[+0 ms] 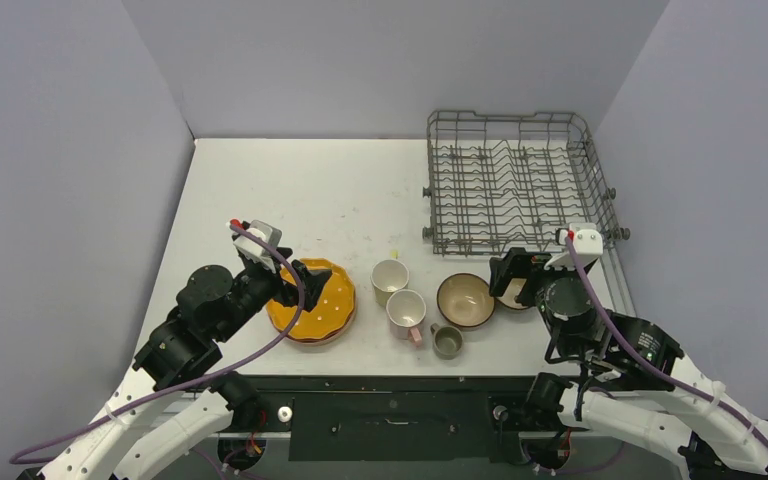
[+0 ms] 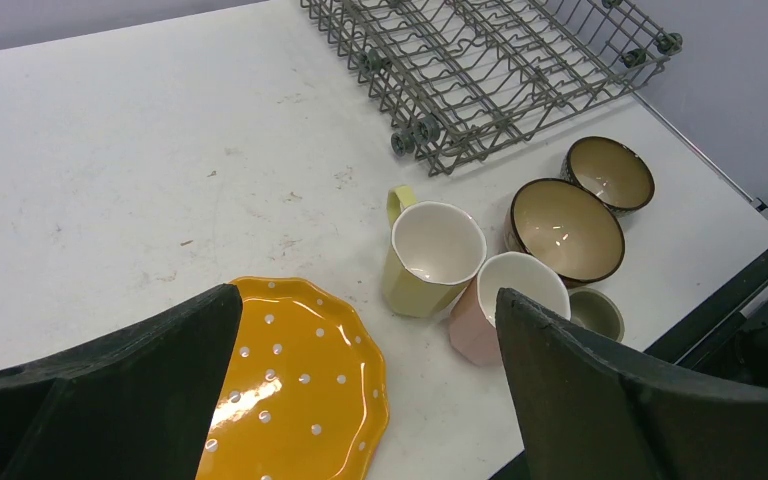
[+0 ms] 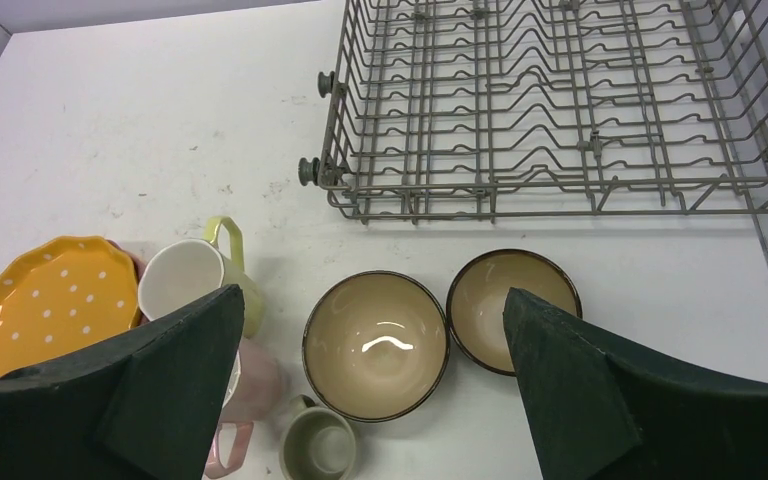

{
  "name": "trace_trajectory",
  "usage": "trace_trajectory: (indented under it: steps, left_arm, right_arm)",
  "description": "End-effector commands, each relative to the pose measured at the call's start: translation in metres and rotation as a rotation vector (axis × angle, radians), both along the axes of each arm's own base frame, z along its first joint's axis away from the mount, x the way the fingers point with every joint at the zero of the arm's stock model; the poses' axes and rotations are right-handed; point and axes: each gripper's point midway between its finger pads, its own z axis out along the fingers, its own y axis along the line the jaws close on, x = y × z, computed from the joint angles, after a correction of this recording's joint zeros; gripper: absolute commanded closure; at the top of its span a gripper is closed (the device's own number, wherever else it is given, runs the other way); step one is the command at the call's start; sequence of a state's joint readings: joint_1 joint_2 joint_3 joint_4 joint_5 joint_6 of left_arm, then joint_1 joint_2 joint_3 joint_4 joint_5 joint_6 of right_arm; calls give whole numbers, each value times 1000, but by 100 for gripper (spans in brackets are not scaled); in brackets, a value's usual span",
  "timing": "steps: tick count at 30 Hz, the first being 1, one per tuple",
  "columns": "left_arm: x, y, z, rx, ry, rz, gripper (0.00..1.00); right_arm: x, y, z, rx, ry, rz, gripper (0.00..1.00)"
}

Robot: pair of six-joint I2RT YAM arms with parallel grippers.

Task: Load the mixed dishes into the dish rack
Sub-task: Move the dish rack to the center of the board.

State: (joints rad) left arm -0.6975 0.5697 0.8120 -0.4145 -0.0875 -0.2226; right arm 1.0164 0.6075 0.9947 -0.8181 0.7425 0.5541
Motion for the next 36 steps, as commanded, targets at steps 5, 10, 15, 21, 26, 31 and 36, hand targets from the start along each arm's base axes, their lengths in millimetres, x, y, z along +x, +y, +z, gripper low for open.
trace_trajectory:
  steps: [5,10,15,21,26,31,36]
  left_arm:
    - [1,1,13,-15,-41,0,4]
    - [1,3,14,-13,-43,10,4]
    - [4,5,10,4,-27,29,4]
    - [6,9,6,21,-14,50,4]
    - [8,12,5,29,-12,69,4]
    - [10,14,1,46,6,88,4]
    - [13,14,-5,68,30,98,4]
  right_arm:
    - [-2,4,16,22,-8,26,3]
    - [1,1,13,-32,9,3,4]
    - [2,8,9,-44,25,19,4]
    - [3,26,1,-64,56,91,5]
    - [5,46,-12,-87,100,135,8]
    - [6,62,-19,-107,125,164,13]
    - [6,72,-27,-138,161,176,18]
